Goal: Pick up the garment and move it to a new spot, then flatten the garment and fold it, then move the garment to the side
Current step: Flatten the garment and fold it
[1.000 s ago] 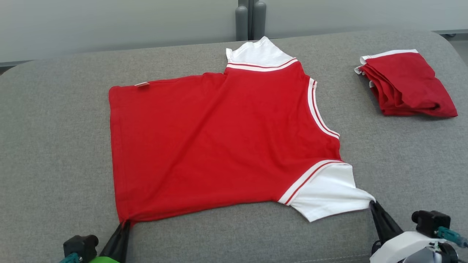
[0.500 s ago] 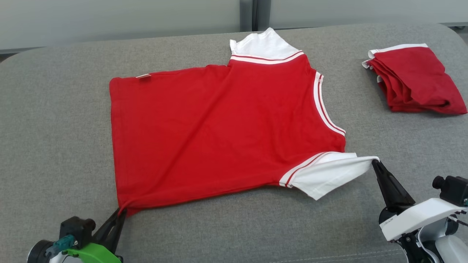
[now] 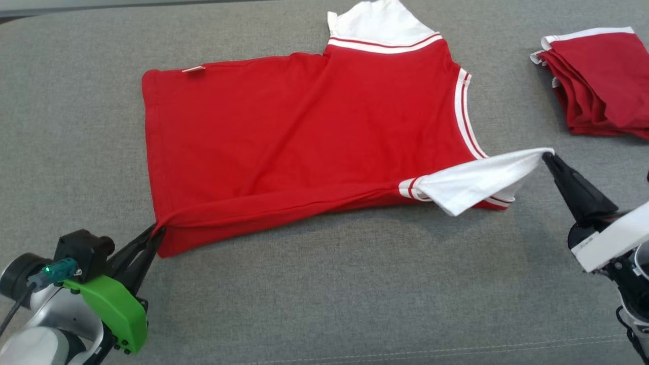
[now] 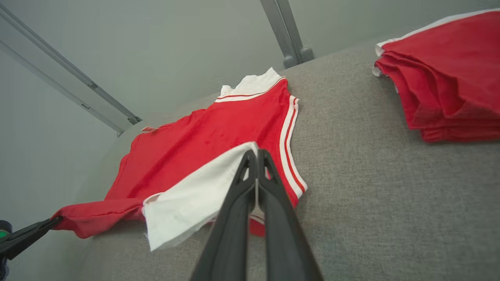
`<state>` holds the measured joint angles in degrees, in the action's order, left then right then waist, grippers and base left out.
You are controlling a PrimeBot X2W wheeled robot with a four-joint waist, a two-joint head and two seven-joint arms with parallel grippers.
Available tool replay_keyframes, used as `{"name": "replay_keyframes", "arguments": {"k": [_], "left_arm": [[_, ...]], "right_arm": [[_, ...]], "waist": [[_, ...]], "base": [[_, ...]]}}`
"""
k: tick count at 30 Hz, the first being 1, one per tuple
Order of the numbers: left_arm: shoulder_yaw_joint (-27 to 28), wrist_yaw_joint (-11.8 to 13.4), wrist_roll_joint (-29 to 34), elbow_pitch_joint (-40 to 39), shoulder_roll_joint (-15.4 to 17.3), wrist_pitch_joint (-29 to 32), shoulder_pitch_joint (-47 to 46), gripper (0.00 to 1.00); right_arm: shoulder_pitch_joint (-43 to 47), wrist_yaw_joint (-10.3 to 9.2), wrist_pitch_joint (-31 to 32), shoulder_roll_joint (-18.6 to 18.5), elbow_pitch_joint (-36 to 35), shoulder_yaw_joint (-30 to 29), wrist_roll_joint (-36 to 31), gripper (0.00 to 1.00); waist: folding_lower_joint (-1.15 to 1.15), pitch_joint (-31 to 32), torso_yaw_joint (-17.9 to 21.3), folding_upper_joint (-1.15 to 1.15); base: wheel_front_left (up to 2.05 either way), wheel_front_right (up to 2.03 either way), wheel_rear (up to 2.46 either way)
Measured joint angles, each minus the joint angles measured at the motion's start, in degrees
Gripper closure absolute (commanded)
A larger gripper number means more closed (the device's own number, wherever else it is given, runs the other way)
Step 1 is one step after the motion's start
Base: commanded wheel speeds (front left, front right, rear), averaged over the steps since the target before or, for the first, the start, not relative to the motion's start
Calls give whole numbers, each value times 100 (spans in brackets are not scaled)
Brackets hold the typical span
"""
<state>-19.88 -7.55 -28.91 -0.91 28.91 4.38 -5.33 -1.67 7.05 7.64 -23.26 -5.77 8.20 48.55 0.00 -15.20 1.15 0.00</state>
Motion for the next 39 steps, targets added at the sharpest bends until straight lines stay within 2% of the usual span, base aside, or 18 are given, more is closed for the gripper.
{"name": "replay_keyframes", "arguments": {"k": [6,16,24,32,39], "left_arm": [[-208,0,-445,-509,231,673,-476,100],[-24,0,-625,-544,417,1229,-1252,100],[-35,0,-838,-408,277,1454,-1605,100],[-88,0,-870,-130,272,1684,-1859,100],[-141,0,-880,267,65,1724,-2165,100]], "right_arm": [[-624,-60,632,-107,35,-91,344,100],[-1630,-212,1232,-203,313,123,332,100],[-2069,-255,1410,-198,495,205,304,100],[-2605,-261,1468,-197,713,326,77,100],[-2969,-229,1526,-119,1076,579,-31,100]], "waist": [[0,-369,-110,0],[0,-843,-257,0],[0,-1106,-274,0],[0,-1313,-194,0],[0,-1470,-308,0]], "base": [[0,0,0],[0,0,0],[0,0,0],[0,0,0],[0,0,0]]}}
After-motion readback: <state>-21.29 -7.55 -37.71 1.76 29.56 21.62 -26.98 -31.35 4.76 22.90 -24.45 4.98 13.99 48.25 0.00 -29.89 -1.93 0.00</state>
